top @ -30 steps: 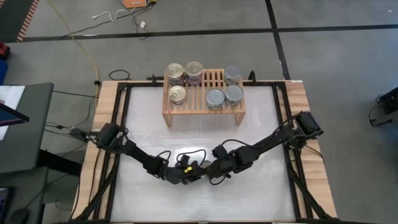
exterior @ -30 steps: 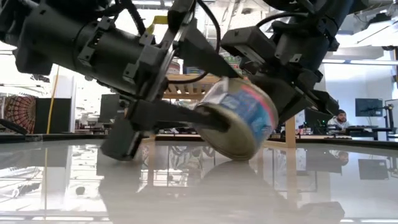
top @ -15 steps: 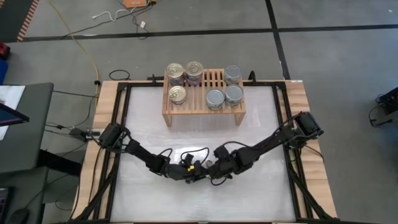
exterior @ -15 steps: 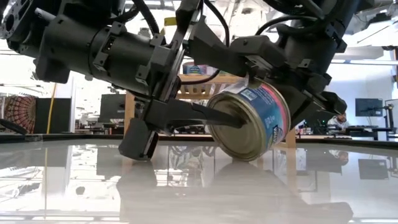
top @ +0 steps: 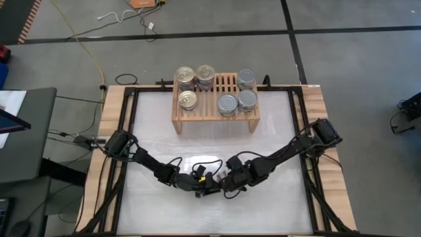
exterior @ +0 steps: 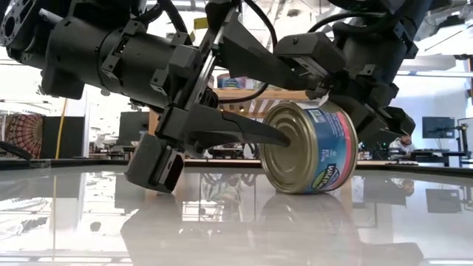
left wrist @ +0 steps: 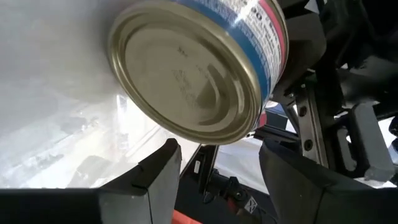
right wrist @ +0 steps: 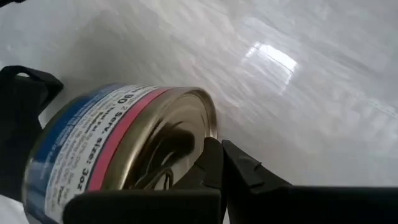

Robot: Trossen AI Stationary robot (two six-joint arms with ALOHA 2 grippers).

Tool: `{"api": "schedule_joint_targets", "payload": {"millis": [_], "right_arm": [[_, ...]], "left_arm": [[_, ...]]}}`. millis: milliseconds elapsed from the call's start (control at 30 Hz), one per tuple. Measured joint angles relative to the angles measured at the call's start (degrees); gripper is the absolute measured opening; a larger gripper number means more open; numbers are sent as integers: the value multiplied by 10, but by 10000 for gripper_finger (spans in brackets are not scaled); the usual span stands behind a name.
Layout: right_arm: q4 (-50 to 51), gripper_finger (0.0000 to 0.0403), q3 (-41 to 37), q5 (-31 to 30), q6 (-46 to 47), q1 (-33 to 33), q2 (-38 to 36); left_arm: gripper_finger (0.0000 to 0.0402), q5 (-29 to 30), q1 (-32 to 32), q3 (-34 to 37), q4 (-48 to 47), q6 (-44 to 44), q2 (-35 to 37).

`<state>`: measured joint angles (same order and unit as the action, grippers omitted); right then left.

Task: Stack canned seafood by type on shelf
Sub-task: Stack the blue-pink tuna can on top of the other blue-pink tuna can on the shelf, then stack the blue-pink tuna can on top of the other blue-pink tuna can

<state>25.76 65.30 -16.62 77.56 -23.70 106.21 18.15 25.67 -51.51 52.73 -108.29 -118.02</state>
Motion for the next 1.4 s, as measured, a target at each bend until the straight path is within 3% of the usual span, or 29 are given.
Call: {"api": "schedule_joint_targets", "payload": {"millis": [367,633,867,1100,1400], "right_arm": [[6,24,0,-1,-16,-6,-69],[-65,21,1,-4,-37,-13,-75],[-150,19,1,1,-45,-24,-76],[-157,18,1,2,-10,-30,-56],[-120,18,1,-31,69,-37,-64]], "left_arm": [[205,-17,-6,0,13,23,1],[205,-21,-14,10,-73,104,50],[205,-8,-11,55,-260,133,172],[205,60,0,60,-517,174,318],[205,69,6,60,-732,205,458]]}}
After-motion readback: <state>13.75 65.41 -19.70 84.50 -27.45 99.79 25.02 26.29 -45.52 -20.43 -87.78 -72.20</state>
